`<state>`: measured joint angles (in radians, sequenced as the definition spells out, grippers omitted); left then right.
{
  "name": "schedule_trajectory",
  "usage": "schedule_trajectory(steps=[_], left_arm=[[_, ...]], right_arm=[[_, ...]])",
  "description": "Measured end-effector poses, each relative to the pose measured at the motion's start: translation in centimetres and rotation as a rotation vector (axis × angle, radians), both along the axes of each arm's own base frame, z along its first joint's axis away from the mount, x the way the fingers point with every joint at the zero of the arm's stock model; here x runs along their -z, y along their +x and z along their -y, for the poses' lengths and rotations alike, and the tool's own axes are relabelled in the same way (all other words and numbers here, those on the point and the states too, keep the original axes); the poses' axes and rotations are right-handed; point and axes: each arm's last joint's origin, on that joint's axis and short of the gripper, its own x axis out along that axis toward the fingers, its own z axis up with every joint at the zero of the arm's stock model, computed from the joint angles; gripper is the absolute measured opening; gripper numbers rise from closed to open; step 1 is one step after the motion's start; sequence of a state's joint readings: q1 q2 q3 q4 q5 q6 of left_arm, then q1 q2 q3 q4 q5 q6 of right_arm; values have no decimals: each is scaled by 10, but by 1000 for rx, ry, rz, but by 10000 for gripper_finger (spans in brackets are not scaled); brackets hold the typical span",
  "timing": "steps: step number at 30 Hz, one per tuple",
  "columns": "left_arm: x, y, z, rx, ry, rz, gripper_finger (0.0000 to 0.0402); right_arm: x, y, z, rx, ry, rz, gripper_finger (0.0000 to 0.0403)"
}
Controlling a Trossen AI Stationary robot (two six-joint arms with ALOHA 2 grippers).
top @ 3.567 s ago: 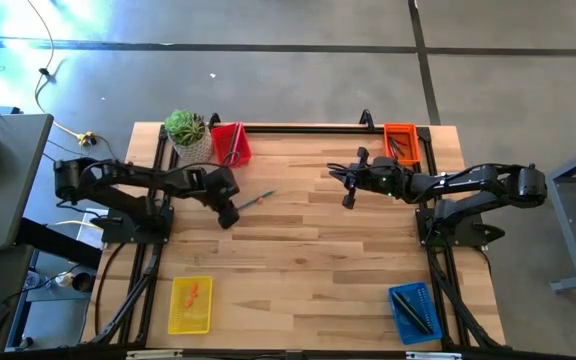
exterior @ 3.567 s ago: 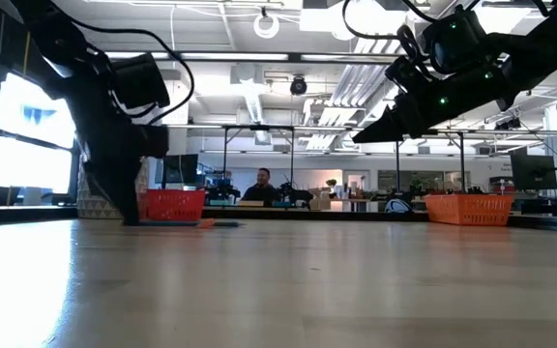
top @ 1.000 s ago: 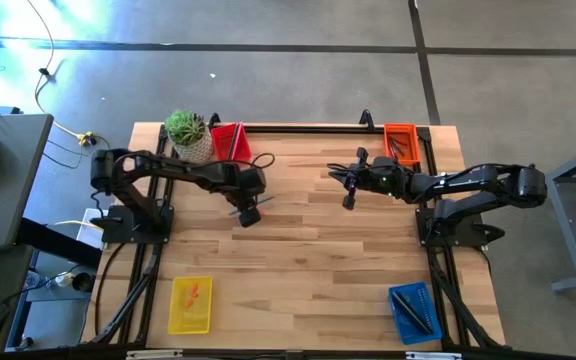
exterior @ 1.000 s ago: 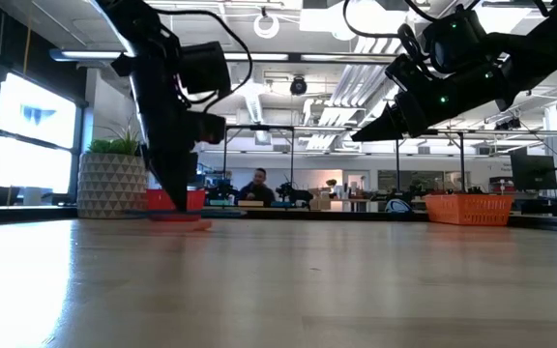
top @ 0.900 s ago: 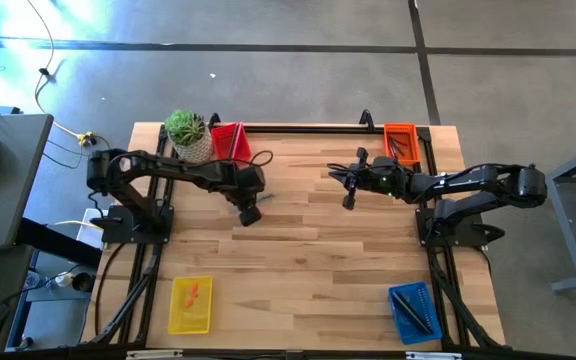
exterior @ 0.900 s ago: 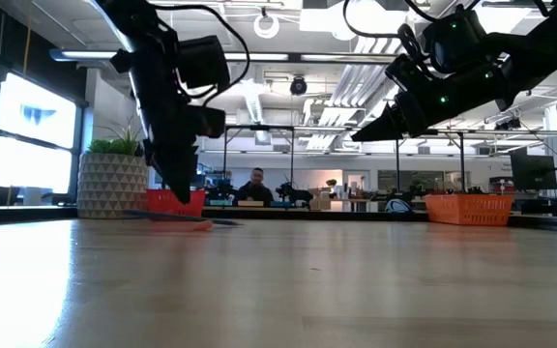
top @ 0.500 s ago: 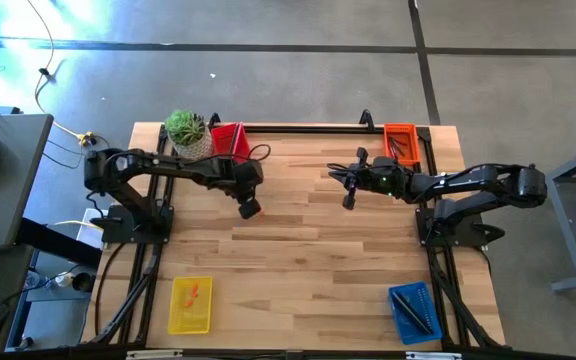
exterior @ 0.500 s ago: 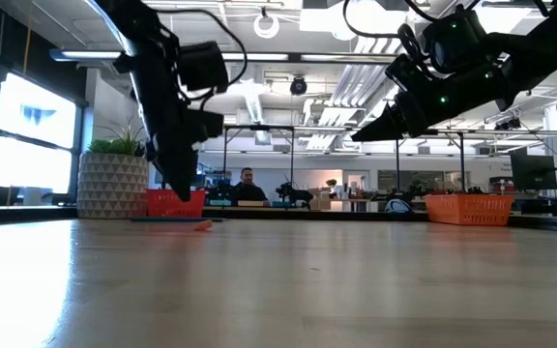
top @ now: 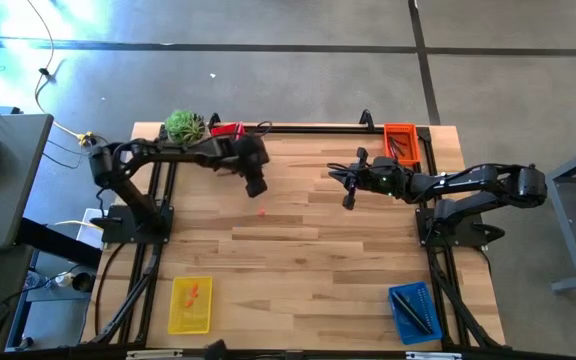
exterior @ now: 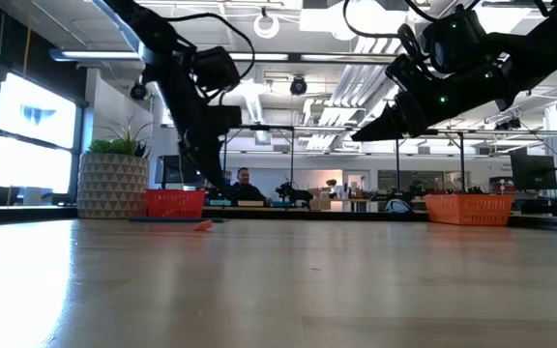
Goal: Sort crayons/erasers/pens/pencils in bins
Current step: Put the blue pencil into the red bin
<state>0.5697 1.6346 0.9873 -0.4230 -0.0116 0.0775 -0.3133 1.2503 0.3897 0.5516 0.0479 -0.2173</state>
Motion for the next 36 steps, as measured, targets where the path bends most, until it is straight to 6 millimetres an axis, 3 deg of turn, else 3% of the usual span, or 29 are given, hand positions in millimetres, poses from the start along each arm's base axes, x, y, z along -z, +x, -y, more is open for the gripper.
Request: schedule_trajectory(steps=[3, 13, 20, 31, 36], left_arm=[[-5, 10, -18, 67, 27, -51, 106], [14, 48, -68, 187, -63, -285, 104], [25, 52, -75, 205, -129, -393, 104], [27, 47, -82, 198, -119, -389, 103], [42, 46, -86, 195, -154, -415, 103]], right_arm=[[-1, 0, 0, -2, -2, 14, 0], [-1, 1, -1, -31, 23, 24, 0], [-1, 1, -1, -42, 34, 26, 0], [-1, 1, -1, -43, 37, 20, 0], [-1, 1, -1, -42, 37, 20, 0]])
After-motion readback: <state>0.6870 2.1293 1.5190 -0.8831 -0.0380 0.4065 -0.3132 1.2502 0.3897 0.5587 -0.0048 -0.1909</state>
